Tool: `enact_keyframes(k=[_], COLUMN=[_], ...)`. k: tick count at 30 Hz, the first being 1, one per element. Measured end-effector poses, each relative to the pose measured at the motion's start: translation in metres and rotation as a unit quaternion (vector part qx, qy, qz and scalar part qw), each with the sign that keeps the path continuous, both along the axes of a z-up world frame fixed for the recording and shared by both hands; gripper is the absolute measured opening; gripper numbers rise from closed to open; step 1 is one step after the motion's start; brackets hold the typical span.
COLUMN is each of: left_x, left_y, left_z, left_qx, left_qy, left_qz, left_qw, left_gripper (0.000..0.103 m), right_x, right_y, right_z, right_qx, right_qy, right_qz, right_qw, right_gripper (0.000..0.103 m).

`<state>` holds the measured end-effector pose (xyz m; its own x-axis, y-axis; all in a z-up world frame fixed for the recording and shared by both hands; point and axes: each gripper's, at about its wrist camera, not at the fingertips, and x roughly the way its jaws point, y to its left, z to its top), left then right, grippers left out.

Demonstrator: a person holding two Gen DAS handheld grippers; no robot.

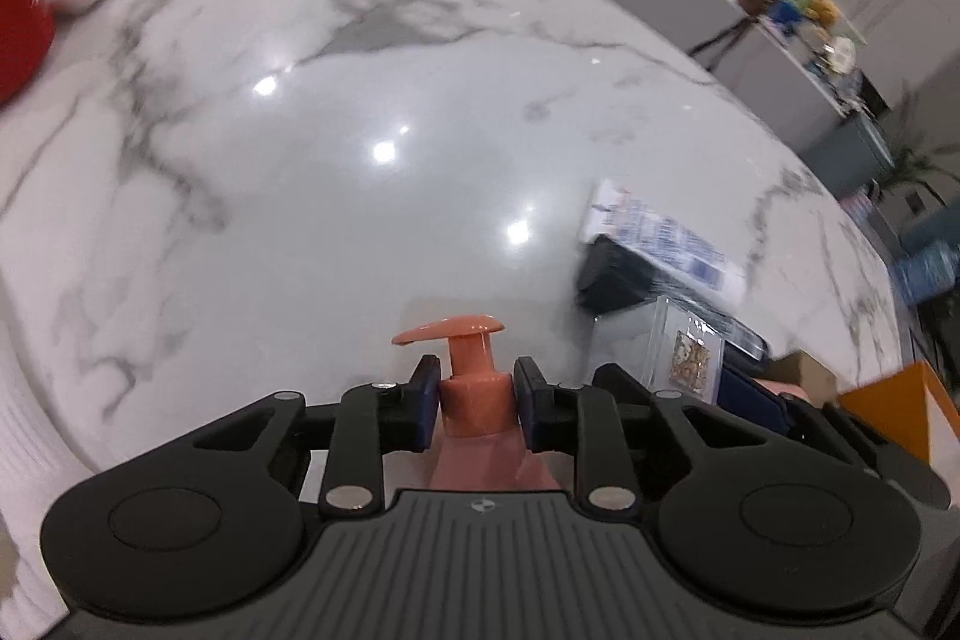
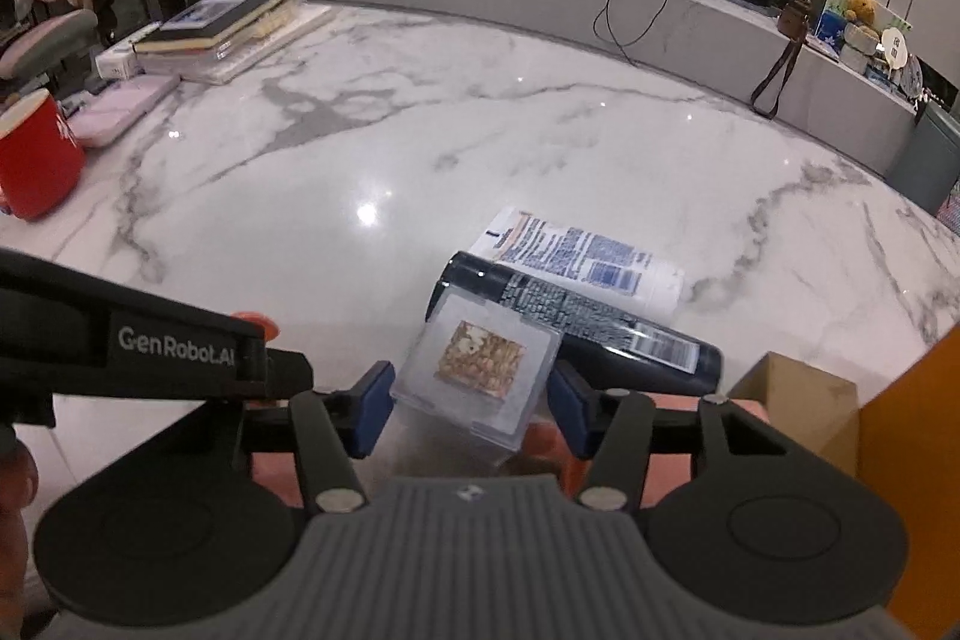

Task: Organize rigid objects
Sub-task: 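Carry the pink pump bottle and clear cube box over the orange box with both tools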

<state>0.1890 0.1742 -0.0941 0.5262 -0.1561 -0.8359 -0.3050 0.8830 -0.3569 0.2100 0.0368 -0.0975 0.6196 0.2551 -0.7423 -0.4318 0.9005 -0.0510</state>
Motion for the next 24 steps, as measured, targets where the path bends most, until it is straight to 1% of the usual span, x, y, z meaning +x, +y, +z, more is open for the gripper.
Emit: enact_keyframes(k=[3, 6, 8, 10, 13, 16, 18, 20, 24], left_x=[-0.008, -0.017, -0.024, -0.03, -0.04, -0.048, -0.053, -0.057, -0.063], left_y=[-0.008, -0.015, -0.02, -0.025, -0.031, -0.041, -0.051, -0.064, -0.098], left_z=[0.016, 0.034, 0.045, 0.057, 0.074, 0.092, 0.105, 0.12, 0.145], left_qx=[0.016, 0.027, 0.035, 0.049, 0.049, 0.054, 0.053, 0.051, 0.05], left_qy=[-0.022, -0.044, -0.061, -0.075, -0.092, -0.114, -0.134, -0.159, -0.196], left_qz=[-0.022, -0.04, -0.051, -0.059, -0.07, -0.089, -0.111, -0.141, -0.216], left_qw=[0.9994, 0.9979, 0.9962, 0.9943, 0.992, 0.988, 0.9834, 0.9759, 0.9552], left_gripper=[0.028, 0.028, 0.028, 0.028, 0.028, 0.028, 0.028, 0.028, 0.028], right_x=[-0.013, -0.027, -0.036, -0.046, -0.058, -0.07, -0.076, -0.084, -0.097], right_y=[-0.007, -0.018, -0.026, -0.033, -0.046, -0.064, -0.081, -0.1, -0.144], right_z=[0.013, 0.028, 0.038, 0.049, 0.065, 0.084, 0.098, 0.113, 0.138], right_qx=[0.001, 0.006, 0.018, 0.018, 0.028, 0.046, 0.054, 0.061, 0.058], right_qy=[-0.015, -0.027, -0.029, -0.042, -0.054, -0.062, -0.069, -0.075, -0.086], right_qz=[0.008, 0.004, 0.006, 0.003, 0.0, -0.006, -0.011, -0.014, -0.028], right_qw=[1.0, 1.0, 0.999, 0.999, 0.998, 0.997, 0.996, 0.995, 0.994], right_gripper=[0.054, 0.053, 0.053, 0.053, 0.053, 0.053, 0.053, 0.053, 0.053])
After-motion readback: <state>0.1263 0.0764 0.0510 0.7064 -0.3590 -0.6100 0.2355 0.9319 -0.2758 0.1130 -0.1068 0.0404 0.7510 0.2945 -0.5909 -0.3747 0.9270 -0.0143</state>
